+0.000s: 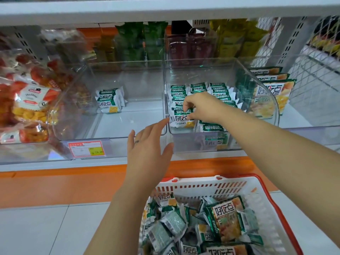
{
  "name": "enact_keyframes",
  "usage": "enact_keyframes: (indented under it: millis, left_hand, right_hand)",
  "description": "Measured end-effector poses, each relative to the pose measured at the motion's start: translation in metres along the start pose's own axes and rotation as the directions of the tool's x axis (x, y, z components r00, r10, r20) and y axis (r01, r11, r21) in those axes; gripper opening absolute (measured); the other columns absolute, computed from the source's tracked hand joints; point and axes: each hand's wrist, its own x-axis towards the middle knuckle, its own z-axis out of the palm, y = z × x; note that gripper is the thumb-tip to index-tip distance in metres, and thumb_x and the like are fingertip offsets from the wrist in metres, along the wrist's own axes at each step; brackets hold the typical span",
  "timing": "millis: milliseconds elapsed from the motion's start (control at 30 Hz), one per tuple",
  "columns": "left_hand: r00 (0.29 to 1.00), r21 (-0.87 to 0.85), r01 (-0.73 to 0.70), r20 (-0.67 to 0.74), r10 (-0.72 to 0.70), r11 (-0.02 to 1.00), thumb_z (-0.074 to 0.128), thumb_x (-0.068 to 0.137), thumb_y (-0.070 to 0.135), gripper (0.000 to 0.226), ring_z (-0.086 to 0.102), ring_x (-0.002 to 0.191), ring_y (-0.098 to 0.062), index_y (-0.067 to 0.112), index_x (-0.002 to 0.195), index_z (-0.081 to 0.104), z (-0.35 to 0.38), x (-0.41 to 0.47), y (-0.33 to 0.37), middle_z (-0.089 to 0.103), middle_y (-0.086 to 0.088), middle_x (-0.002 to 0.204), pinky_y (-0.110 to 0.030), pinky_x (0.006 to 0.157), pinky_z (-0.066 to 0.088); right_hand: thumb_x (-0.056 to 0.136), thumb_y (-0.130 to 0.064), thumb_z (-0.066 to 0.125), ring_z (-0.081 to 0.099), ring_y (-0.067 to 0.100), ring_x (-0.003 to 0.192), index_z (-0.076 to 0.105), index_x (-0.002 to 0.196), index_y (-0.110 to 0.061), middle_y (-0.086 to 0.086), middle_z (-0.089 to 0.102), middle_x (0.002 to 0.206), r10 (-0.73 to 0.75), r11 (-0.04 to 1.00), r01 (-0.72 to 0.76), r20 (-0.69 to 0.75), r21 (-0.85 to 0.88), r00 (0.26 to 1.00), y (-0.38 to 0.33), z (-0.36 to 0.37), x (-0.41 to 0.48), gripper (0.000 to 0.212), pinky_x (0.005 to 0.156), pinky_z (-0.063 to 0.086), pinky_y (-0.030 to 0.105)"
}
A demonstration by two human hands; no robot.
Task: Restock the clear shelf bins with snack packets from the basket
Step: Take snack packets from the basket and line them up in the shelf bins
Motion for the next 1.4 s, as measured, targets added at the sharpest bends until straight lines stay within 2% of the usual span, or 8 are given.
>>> enact_keyframes:
  millis: [500,633,867,933,1033,1167,1267,1400]
  left_hand:
    - [1.000,0.001,-0.006,0.019,0.006,1.000,0.052,0.095,0.031,0.055,0.032,0.137,-0.012,0.038,0.144,0.027,-0.001,-0.002,0.000,0.040,0.010,0.145,-0.035,0.118,-0.003]
    - [0.996,-0.090,-0.045,-0.086,0.037,0.995,0.055,0.091,0.013,0.045,0.042,0.126,-0.018,0.028,0.134,0.048,0.001,-0.011,0.003,0.049,0.005,0.134,-0.046,0.115,0.021]
    - [0.966,-0.059,-0.168,-0.210,0.152,0.984,0.057,0.086,0.001,0.025,0.063,0.089,-0.025,0.016,0.103,0.068,0.031,-0.050,0.013,0.065,-0.001,0.103,-0.036,0.083,0.042]
    - [0.991,-0.078,-0.112,-0.083,0.106,0.991,0.054,0.090,0.004,0.023,0.064,0.087,-0.026,0.014,0.105,0.068,0.050,-0.068,0.012,0.066,-0.001,0.105,-0.035,0.076,0.048]
    - [0.973,-0.087,0.147,0.194,-0.128,0.985,0.046,0.097,0.014,0.027,0.062,0.095,-0.017,0.019,0.118,0.062,0.082,-0.106,-0.003,0.063,0.003,0.117,-0.030,0.077,0.049]
    - [0.798,0.036,0.366,0.502,-0.334,0.930,0.046,0.096,0.015,0.037,0.063,0.089,-0.013,0.023,0.132,0.052,0.112,-0.149,-0.032,0.053,0.002,0.134,-0.031,0.076,0.053]
    - [0.678,0.152,0.335,0.646,-0.349,0.930,0.045,0.095,0.019,0.037,0.056,0.112,-0.022,0.022,0.131,0.052,0.124,-0.168,-0.043,0.047,-0.004,0.138,-0.035,0.093,0.049]
    - [0.537,0.212,0.253,0.781,-0.319,0.944,0.050,0.092,0.028,0.039,0.033,0.135,-0.030,0.024,0.131,0.051,0.135,-0.184,-0.040,0.037,-0.007,0.144,-0.042,0.113,0.027]
  right_hand:
    - [0.079,-0.029,0.075,0.050,0.018,0.092,0.068,0.103,-0.024,-0.001,0.048,0.101,0.039,0.999,-0.039,0.060,0.003,0.997,0.004,0.010,-0.008,0.026,0.081,0.045,0.032]
    - [0.085,-0.025,0.069,0.053,0.013,0.091,0.068,0.105,-0.022,-0.001,0.057,0.101,0.031,0.991,-0.012,-0.150,0.131,0.988,-0.003,-0.005,-0.038,0.021,0.085,0.045,0.030]
    - [0.086,-0.005,0.062,0.054,0.001,0.072,0.068,0.092,-0.015,-0.006,0.061,0.080,0.174,0.915,0.038,-0.477,0.401,0.862,-0.023,0.021,-0.160,0.013,0.065,0.040,0.005]
    - [0.087,-0.008,0.062,0.057,0.007,0.072,0.067,0.092,-0.018,-0.005,0.063,0.080,0.246,0.894,-0.059,-0.375,0.445,0.894,-0.015,0.053,-0.193,0.012,0.064,0.042,0.008]
    - [0.091,-0.017,0.060,0.056,0.005,0.081,0.064,0.110,-0.018,-0.008,0.062,0.094,0.301,0.872,-0.313,0.092,0.376,0.949,0.003,0.105,-0.234,0.020,0.080,0.048,0.018]
    - [0.089,-0.020,0.063,0.055,0.020,0.115,0.059,0.120,-0.014,0.004,0.057,0.127,0.278,0.899,-0.420,0.583,0.121,0.764,0.028,0.159,-0.269,0.032,0.098,0.044,0.032]
    - [0.084,-0.023,0.068,0.040,0.024,0.130,0.061,0.119,-0.013,0.007,0.045,0.141,0.247,0.937,-0.348,0.711,-0.003,0.658,0.024,0.180,-0.277,0.037,0.108,0.035,0.037]
    - [0.077,-0.033,0.075,0.055,0.031,0.113,0.058,0.122,-0.012,0.010,0.057,0.127,0.223,0.957,-0.278,0.822,-0.082,0.524,0.002,0.195,-0.280,0.053,0.094,0.046,0.042]
